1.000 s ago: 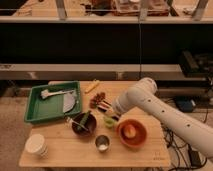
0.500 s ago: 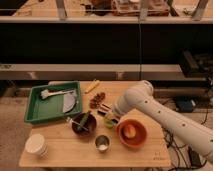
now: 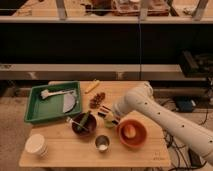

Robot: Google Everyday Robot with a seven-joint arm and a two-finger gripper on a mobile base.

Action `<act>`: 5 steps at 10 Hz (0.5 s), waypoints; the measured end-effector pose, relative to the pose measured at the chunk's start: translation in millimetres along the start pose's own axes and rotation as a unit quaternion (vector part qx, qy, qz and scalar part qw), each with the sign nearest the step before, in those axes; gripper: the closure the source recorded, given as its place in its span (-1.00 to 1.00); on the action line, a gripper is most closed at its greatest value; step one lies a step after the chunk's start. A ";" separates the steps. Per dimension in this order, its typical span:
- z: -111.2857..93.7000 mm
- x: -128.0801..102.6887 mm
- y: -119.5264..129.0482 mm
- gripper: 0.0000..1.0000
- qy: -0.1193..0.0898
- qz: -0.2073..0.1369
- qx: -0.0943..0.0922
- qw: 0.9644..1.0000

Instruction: Place eraser in plastic cup

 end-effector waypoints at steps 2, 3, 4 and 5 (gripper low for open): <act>-0.1 -1.4 0.5 -0.09 0.002 -0.006 -0.002 1.000; 0.1 -1.3 0.2 -0.37 0.002 -0.008 -0.003 1.000; 0.7 -1.2 -0.1 -0.52 0.001 -0.009 -0.003 1.000; 1.3 -0.7 -0.7 -0.58 0.001 -0.011 -0.003 1.000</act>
